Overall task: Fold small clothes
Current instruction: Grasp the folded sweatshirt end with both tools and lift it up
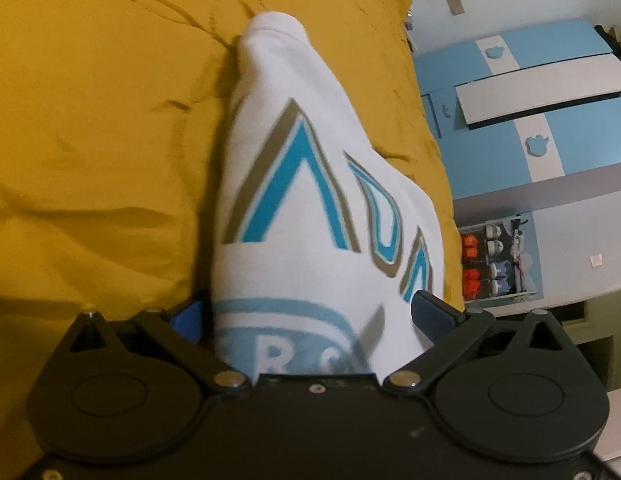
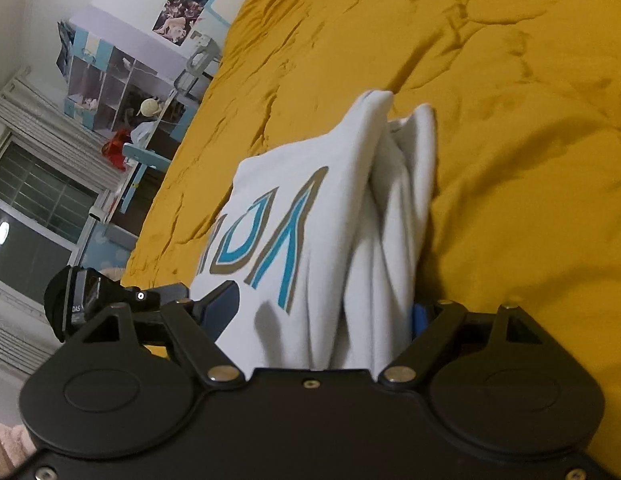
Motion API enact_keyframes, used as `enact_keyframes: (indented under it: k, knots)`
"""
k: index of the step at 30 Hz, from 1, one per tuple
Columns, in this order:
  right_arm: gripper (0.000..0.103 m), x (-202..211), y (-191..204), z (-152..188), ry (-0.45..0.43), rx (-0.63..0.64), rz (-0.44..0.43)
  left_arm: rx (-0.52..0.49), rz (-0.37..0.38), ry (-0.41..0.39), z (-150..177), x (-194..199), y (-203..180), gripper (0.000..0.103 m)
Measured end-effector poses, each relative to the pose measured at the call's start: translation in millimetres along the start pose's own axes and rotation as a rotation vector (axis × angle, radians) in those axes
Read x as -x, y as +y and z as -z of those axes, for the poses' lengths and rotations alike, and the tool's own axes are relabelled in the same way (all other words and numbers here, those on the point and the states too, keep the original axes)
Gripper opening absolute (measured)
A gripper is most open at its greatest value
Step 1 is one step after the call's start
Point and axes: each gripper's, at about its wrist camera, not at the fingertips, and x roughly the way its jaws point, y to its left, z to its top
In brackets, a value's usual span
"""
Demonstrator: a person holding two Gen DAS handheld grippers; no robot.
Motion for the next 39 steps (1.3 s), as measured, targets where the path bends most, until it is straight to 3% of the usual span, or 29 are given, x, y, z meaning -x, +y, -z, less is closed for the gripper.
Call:
enact_keyframes:
  k: [2, 3, 5, 6, 11, 17, 27, 39]
  knots:
    - [0.079, -1, -2, -2, -0.002, -0.012, -0.005, -0.011, 0.002, -0.001, 0, -6, -5, 0.103]
    - [0.071, -1, -3, -3, -0.005, -0.013, 0.004, -0.024, -0.020, -0.005, 0, -8, -8, 0.100]
    - [0.056, 1, -4, -2, -0.013, -0.014, 0.031, -0.053, -0.085, -0.013, 2, -12, -15, 0.079]
    - [0.051, 2, -6, 0, -0.017, -0.020, 0.033, -0.072, -0.106, -0.015, 3, -13, -17, 0.076]
    - [0.046, 2, -2, -2, -0.028, -0.001, 0.044, -0.071, -0.113, -0.028, 5, -9, -18, 0.053]
    - [0.035, 6, 13, -4, -0.052, 0.038, 0.074, -0.083, -0.132, -0.047, 5, -2, -31, 0.037]
    - [0.028, 13, 57, -14, -0.090, 0.135, 0.079, -0.174, -0.134, -0.086, 7, 38, -58, 0.028]
    - [0.028, -29, 133, -23, -0.100, 0.216, -0.008, -0.217, -0.182, -0.192, -10, 144, -48, 0.028]
